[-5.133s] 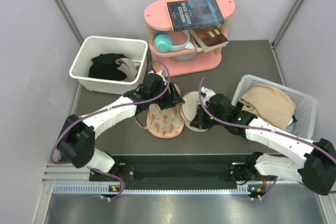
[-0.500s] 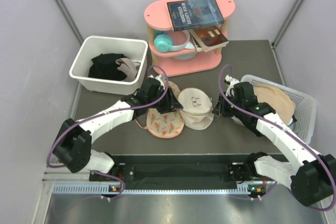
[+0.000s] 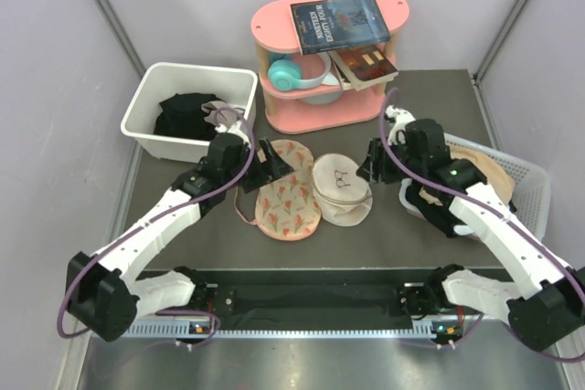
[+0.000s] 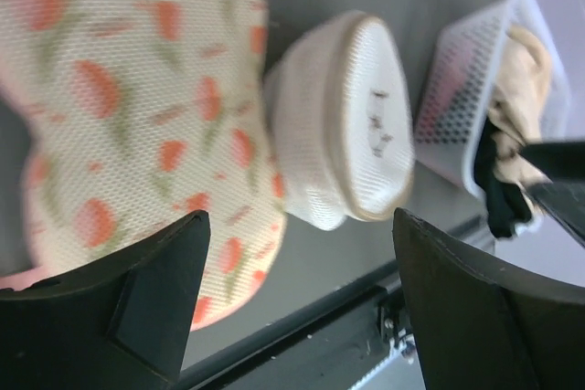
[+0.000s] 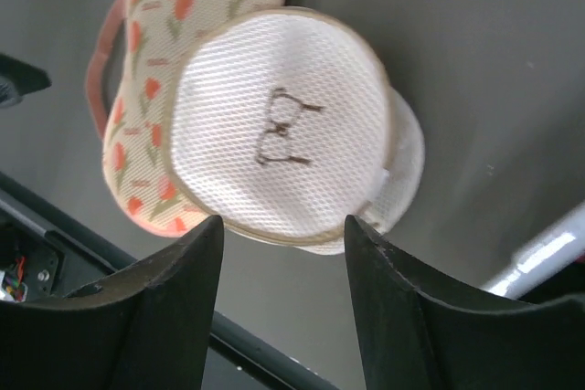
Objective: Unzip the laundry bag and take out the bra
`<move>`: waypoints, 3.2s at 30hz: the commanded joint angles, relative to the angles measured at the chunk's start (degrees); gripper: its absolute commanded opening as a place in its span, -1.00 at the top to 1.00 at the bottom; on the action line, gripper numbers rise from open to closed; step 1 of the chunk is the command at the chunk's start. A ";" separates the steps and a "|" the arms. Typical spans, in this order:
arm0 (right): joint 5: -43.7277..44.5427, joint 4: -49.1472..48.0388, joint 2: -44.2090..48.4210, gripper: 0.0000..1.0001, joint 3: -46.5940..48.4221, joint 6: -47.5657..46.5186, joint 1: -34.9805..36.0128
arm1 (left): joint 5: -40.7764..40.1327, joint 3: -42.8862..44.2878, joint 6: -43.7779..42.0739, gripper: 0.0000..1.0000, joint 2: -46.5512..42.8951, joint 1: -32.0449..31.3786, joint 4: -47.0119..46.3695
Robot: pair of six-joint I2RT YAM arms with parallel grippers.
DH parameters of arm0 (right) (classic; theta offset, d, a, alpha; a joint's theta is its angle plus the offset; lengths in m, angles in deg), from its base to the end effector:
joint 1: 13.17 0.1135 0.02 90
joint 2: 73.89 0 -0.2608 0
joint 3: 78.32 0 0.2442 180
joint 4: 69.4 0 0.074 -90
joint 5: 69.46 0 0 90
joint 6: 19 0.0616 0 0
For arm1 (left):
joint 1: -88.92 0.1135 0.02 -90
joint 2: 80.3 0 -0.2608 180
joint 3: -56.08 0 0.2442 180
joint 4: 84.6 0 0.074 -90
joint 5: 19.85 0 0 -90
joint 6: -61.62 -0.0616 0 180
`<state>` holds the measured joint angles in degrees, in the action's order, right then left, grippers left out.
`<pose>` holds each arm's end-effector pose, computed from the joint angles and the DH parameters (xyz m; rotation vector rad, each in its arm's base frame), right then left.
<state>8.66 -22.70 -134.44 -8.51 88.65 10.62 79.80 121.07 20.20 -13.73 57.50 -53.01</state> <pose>0.2140 0.1082 0.2983 -0.2389 2.2688 0.6198 0.2277 -0.1512 0.2723 -0.2401 2.2983 -0.9521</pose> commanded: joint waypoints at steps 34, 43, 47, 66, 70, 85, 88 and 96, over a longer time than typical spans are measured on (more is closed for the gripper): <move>8.19 -4.78 -24.35 1.00 15.07 3.97 22.26 | -7.10 -10.33 2.93 -0.76 -15.50 5.67 13.31; 9.59 -4.08 -16.62 1.00 14.46 5.55 19.28 | -5.79 -7.01 -0.76 -0.68 -11.73 5.58 10.51; 10.03 -3.99 -12.67 1.00 11.83 6.95 17.08 | -2.36 -2.61 -2.17 -0.61 -6.37 5.23 8.48; 7.40 -6.80 0.35 1.00 0.74 10.21 9.87 | -2.09 17.79 -5.25 -0.50 23.33 -5.76 -0.41; 7.48 -6.45 1.40 1.00 0.66 10.39 9.61 | -1.39 18.41 -5.51 -0.19 26.24 -5.76 -0.93; 6.78 -5.75 2.55 1.00 -0.31 6.17 3.72 | -8.85 5.94 -1.22 1.00 17.91 -6.02 -3.47; 5.99 -6.10 1.93 1.00 -0.31 4.42 1.53 | -12.46 -0.21 2.30 1.00 12.64 -6.37 -5.41; 5.64 -7.50 -0.88 1.00 -0.39 0.11 -2.52 | -15.10 -6.20 6.18 1.00 7.00 -8.74 -6.82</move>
<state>14.82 -27.75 -134.11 -8.62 92.10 10.16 67.19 115.30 23.76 -5.25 49.72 -56.07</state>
